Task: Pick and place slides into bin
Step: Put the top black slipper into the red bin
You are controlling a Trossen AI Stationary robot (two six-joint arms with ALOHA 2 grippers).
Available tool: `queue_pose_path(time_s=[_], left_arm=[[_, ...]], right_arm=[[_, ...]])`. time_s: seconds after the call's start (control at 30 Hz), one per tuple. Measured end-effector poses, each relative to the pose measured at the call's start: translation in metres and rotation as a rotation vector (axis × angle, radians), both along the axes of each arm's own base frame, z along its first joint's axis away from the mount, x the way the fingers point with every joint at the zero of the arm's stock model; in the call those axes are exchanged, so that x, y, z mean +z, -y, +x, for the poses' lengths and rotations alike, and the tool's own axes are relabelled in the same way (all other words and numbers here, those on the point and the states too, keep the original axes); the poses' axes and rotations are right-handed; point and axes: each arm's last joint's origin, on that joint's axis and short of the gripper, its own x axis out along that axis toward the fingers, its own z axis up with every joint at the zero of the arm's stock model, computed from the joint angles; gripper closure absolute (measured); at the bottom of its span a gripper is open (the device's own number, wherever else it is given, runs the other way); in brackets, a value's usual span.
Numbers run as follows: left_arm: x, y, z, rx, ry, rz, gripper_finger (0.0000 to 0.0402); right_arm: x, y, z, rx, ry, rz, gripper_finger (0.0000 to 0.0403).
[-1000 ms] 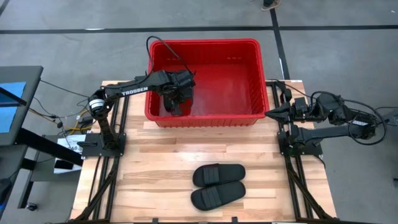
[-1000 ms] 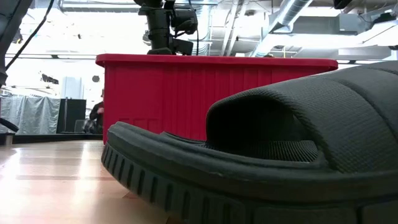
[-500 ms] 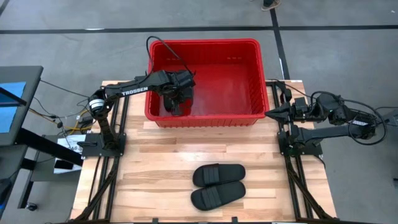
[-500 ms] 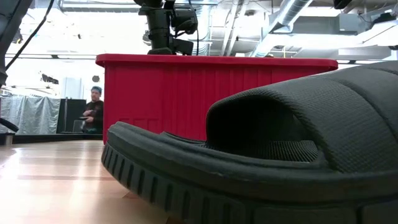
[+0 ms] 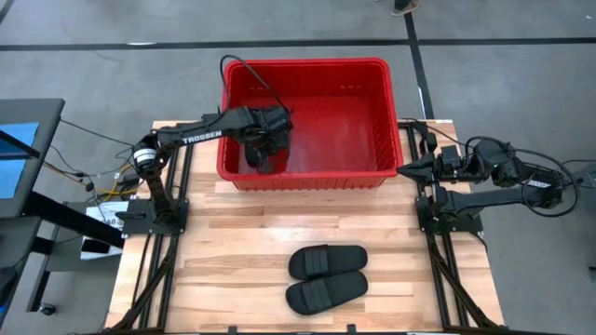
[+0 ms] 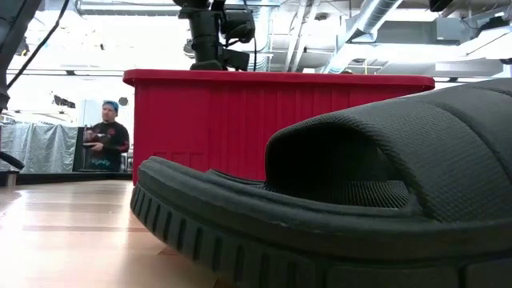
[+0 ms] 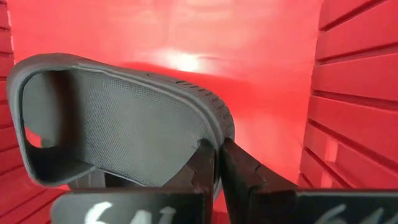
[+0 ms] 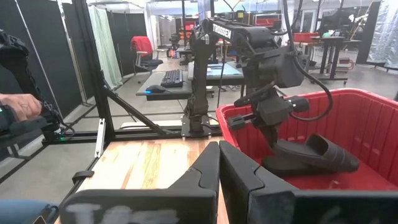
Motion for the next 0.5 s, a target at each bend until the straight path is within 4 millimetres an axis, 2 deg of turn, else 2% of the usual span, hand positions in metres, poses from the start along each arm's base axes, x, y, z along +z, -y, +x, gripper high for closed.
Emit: queue_pose_path(time_s=[0.5], left_arm=[[0.0003, 0.0021, 0.0014, -0.008, 0.003, 0.005, 0.0401]], right_arm=[[0.0, 0.0, 0.0, 0.0, 0.0, 0.0, 0.0403]])
